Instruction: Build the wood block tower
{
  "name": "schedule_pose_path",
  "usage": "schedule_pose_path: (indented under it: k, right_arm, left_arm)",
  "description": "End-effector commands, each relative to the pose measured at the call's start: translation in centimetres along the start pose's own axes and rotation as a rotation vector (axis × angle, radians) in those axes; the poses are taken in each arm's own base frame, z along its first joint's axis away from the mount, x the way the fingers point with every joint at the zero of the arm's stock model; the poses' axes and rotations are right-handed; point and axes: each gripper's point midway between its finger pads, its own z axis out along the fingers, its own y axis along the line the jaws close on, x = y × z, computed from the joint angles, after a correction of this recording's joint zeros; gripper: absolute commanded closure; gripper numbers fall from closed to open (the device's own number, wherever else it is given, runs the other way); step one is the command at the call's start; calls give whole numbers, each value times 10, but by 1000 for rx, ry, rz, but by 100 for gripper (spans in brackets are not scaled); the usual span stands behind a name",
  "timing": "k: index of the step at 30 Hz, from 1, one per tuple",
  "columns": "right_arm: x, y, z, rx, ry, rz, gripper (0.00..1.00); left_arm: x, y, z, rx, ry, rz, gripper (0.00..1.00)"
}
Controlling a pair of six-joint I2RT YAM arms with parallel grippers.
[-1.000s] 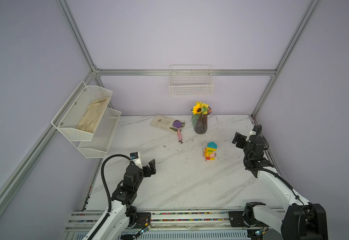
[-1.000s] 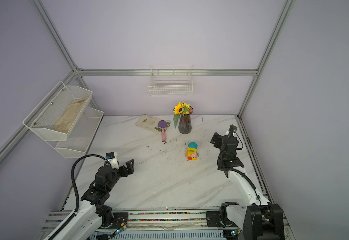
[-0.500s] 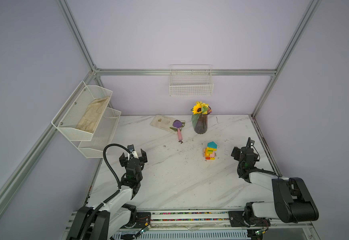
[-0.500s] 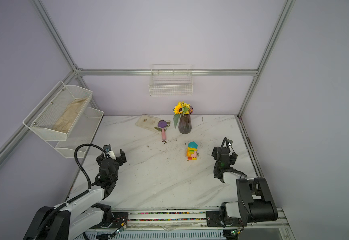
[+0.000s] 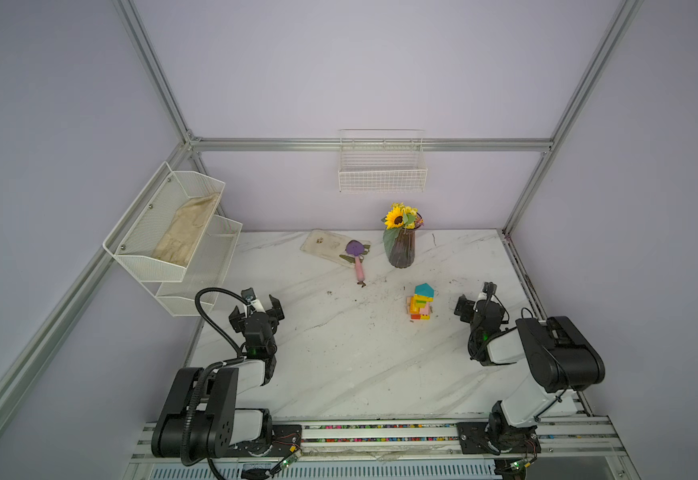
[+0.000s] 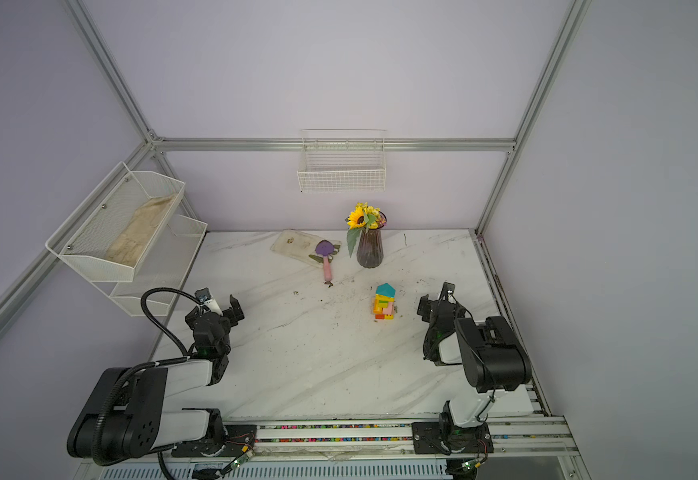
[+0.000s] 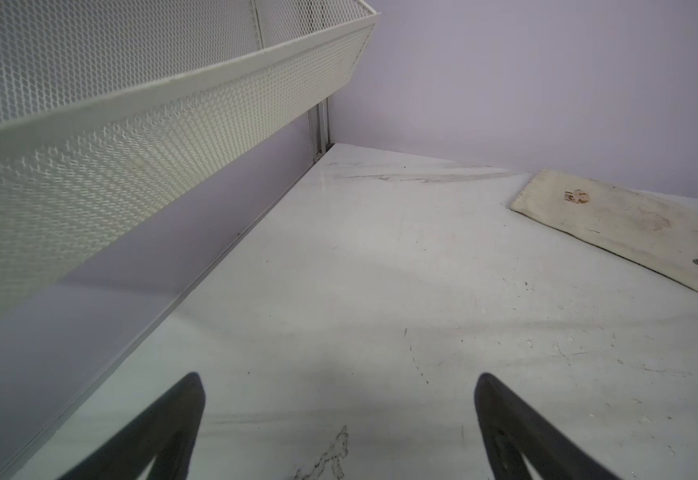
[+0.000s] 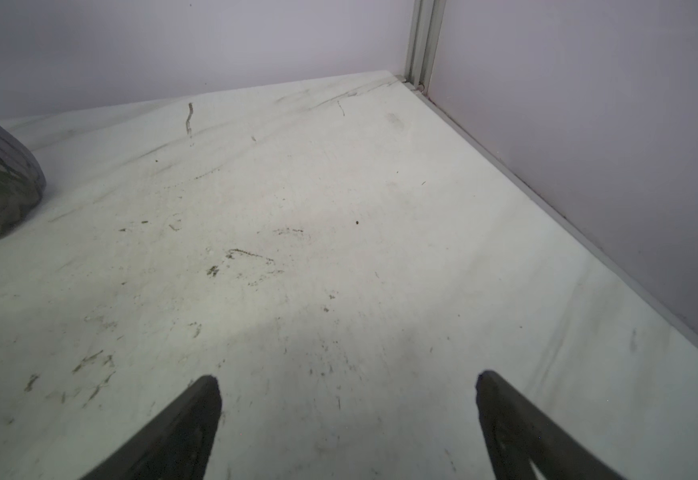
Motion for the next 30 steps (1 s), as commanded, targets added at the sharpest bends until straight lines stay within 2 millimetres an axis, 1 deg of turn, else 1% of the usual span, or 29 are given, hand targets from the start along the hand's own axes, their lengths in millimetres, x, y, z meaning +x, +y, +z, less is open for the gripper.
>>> schedule_pose_path:
  k: [1,2,4,5,7,8,11,14,17,30]
  right_arm:
    - [-17,13,9,-47,-72,-2,3]
    - [-16,13,11,-44,-55,-8,3]
    - [-16,13,12,-41,-54,-11,3]
    - [-17,14,11,-46,-62,-10,3]
    - [-15,12,12,-35,-47,-12,3]
    - [-17,12,13,-32,-46,-12,3]
    - [-16,15,18,-31,-26,-27,3]
    - [-15,18,18,-22,-23,-45,3]
    - [-16,21,19,-17,-25,-57,3]
    - [-15,21,17,-17,-27,-59,3]
  left_arm:
    - [-11,-17,17,81,-56,-21,0]
    - [-5,-22,24,90,-38,0,0]
    - [-4,-37,28,159,-56,47,0]
    - [0,-42,31,181,-21,60,0]
    - [3,-45,36,179,43,77,0]
    - [3,-45,37,179,59,83,0]
    - [1,-45,37,178,34,70,0]
    - [0,-45,35,182,-1,71,0]
    - [0,-45,36,182,11,72,0]
    - [-1,-45,36,183,7,74,0]
